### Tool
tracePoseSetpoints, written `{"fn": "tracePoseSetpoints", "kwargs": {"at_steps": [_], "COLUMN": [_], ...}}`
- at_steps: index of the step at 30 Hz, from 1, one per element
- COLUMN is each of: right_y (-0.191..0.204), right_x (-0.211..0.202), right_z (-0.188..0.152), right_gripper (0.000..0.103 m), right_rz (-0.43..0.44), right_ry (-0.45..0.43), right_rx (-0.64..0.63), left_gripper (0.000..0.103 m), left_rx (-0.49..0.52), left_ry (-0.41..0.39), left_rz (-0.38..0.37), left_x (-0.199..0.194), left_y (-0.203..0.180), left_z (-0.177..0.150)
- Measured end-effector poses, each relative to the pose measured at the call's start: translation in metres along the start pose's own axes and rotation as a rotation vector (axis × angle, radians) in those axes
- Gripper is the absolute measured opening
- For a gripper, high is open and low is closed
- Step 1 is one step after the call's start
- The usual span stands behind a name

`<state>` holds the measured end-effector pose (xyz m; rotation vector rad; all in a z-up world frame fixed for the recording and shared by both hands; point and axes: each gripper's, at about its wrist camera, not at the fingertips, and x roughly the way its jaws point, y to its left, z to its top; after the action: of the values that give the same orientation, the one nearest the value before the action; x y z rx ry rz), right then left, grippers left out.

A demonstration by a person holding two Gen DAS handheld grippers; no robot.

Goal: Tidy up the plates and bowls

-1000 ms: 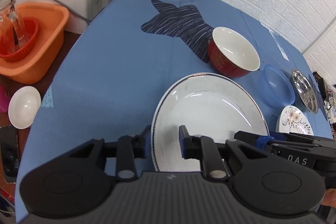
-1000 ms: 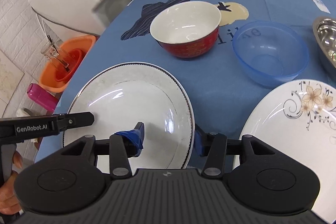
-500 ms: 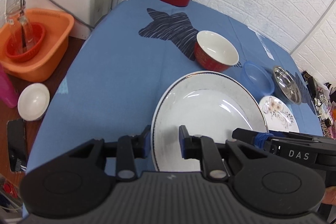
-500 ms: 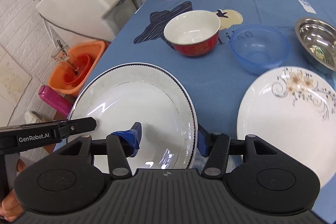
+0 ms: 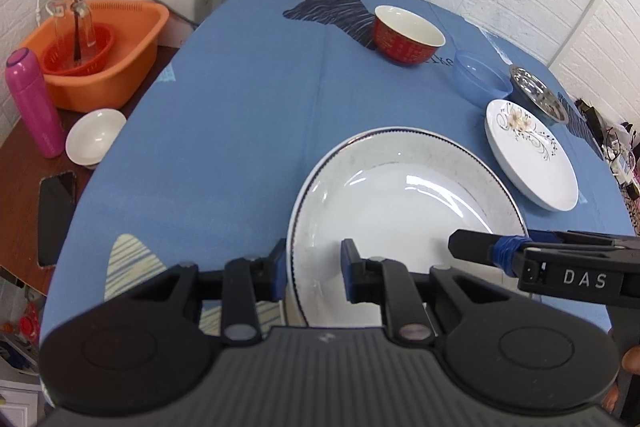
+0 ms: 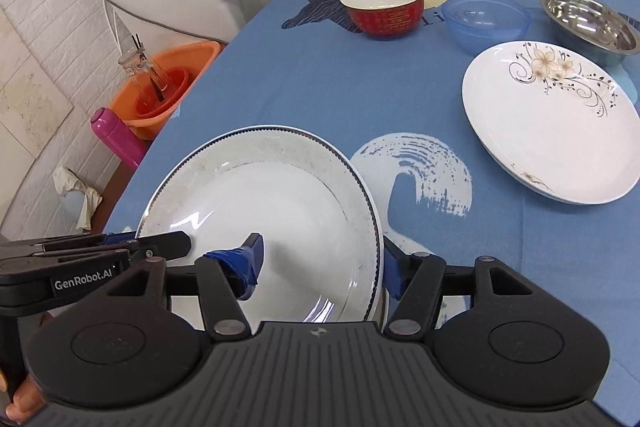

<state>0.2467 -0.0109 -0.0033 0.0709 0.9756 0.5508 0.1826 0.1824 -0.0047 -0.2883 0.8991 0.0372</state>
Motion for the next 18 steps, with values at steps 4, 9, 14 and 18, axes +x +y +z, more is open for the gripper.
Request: {"fn": "tracePoseSetpoints", "kwargs": {"at_steps": [4,9,14,18], "right_y": [0.002,0.002,-0.010,-0.022], "right_x": [0.005,0.008,0.002,-0.012], "right_z": [-0.011,-0.024,-0.025,-0.023], "right_gripper": [0.047,0.047,0.047,0.047], "right_rz": [0.014,0.039,0.075,0.099], "right_ry": [0.003,-0.027,-0.048,-0.107], "right_rx": [-0.027,-0.028,0.059,0.132], "left_gripper": [0.017,0.019,0.027,0.048], "left_rx": [0.022,0.011,0.001,0.055], "left_ry": [-0.026,-0.041,-0.046,-0.116], "left_rz": [0.033,0.031,-0.027,-0.027], "left_x": [-0.001,0.001,0.002,-0.011], "left_y": [0.000,0.007,0.011,0.002], "left_z": [-0.012,-0.022,-0.021,-0.015]}}
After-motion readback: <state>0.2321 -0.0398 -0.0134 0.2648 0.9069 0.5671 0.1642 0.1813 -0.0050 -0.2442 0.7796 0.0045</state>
